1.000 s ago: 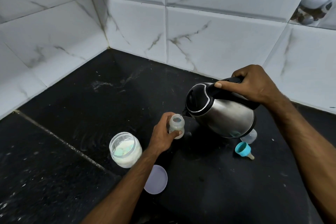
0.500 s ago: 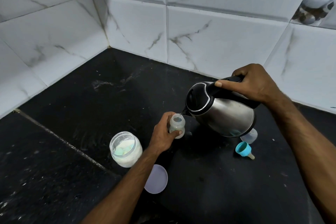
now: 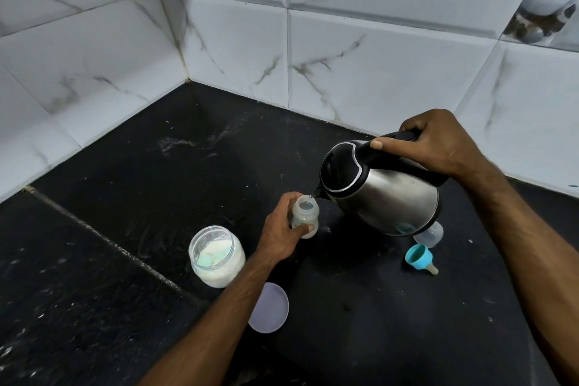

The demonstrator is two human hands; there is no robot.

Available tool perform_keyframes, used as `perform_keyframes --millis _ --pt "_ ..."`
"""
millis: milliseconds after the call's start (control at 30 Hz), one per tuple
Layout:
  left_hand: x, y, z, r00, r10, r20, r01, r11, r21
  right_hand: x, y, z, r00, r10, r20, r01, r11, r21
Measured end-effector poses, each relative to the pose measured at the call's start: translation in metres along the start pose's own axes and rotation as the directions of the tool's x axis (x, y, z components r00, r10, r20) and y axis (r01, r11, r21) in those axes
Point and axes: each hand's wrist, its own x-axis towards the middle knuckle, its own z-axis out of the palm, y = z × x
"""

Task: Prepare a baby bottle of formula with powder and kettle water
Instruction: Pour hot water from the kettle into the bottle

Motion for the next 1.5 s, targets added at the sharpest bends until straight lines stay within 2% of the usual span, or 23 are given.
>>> perform_keyframes --millis 1033,1500 --pt "-0.0002 0.0008 -0.0011 1.0 0.007 0.008 -0.007 1.0 0.004 0.0014 0.001 0.0028 1.0 0.008 0.002 -0.008 1.0 -0.004" --pt "0.0004 -0.0017 0.0002 1.0 0.01 0.0 -0.01 1.0 -0.012 -0.0035 0.008 0.008 0.999 0.048 -0.01 -0.047 0.997 0.062"
